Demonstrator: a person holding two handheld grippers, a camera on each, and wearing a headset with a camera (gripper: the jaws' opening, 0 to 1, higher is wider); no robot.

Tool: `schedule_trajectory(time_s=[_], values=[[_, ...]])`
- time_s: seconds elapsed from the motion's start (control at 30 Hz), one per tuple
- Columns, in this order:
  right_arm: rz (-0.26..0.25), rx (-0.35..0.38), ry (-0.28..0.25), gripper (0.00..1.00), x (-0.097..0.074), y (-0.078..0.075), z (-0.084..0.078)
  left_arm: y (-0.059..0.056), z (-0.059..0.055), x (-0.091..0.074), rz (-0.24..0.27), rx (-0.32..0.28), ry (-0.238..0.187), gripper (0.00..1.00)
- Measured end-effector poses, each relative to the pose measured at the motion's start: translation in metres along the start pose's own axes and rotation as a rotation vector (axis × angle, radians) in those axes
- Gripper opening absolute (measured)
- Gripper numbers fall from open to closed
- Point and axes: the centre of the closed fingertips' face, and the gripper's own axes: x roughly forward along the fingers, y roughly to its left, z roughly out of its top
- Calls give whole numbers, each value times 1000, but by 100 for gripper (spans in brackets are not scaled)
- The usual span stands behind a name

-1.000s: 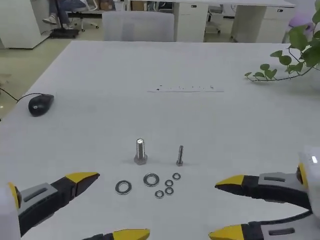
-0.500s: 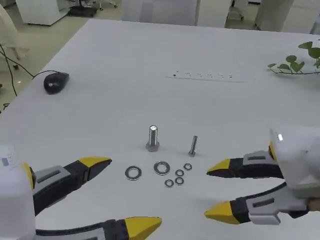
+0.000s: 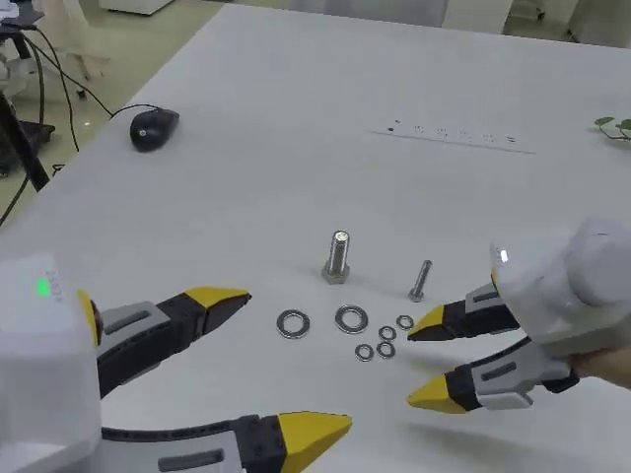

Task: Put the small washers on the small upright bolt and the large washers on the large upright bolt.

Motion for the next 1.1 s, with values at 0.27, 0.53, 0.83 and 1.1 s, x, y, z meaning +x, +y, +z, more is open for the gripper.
schedule_trajectory(time_s=[0.27, 0.53, 0.83, 1.1], values=[[17, 25, 41, 35, 10, -7, -9, 0, 1, -3, 13, -6, -4, 69], [49, 27, 78, 34, 18, -12, -11, 1, 0, -1, 13, -9, 6, 69], [65, 21, 117, 33, 23, -21, -13, 5, 3, 5, 12, -14, -4, 69], [72, -124, 207, 28, 28, -26, -12, 7, 1, 7, 17, -20, -5, 69]])
